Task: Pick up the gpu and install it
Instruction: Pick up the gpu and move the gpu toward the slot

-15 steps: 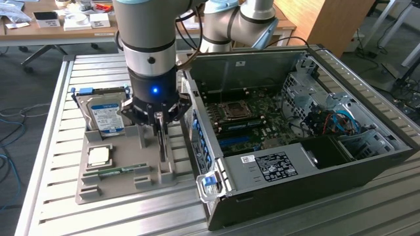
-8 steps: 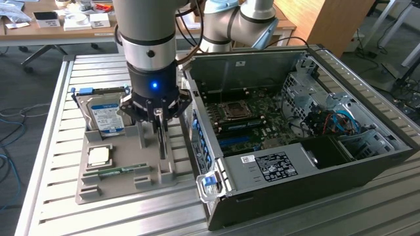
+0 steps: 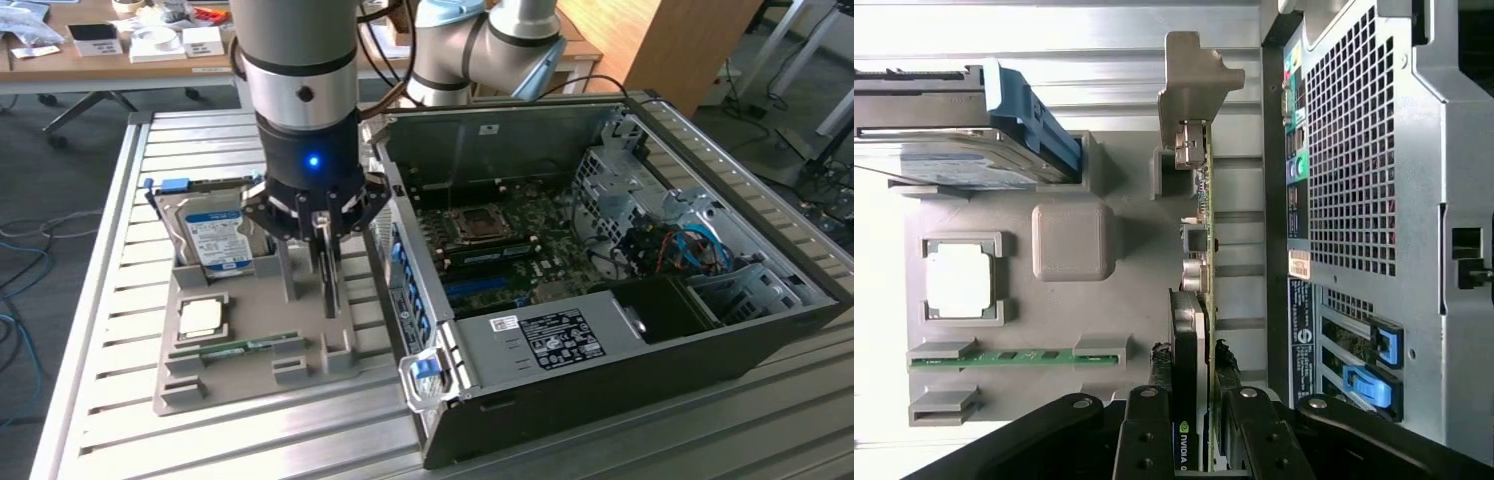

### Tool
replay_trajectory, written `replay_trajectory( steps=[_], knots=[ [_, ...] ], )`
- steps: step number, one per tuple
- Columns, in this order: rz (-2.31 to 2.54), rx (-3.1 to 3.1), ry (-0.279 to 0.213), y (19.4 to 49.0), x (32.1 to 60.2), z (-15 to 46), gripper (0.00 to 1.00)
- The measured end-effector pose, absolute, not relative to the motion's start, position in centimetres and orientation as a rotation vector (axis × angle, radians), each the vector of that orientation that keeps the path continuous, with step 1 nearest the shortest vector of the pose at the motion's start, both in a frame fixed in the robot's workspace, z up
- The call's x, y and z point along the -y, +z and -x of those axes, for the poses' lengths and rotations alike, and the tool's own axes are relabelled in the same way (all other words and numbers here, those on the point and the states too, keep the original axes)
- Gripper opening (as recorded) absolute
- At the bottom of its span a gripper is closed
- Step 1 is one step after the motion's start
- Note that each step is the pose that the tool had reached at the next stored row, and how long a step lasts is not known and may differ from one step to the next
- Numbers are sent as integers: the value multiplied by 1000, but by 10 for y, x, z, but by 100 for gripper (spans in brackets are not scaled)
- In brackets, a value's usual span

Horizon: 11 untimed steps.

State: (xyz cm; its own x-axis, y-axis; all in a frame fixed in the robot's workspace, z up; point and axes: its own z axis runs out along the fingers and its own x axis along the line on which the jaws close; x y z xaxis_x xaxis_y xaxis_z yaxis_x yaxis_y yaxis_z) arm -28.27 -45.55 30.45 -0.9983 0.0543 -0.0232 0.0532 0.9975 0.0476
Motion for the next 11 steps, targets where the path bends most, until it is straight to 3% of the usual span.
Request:
replay_trajectory(
  steps=[11],
  knots=[
    [-84, -3115, 73, 318, 456, 283, 27]
  ],
)
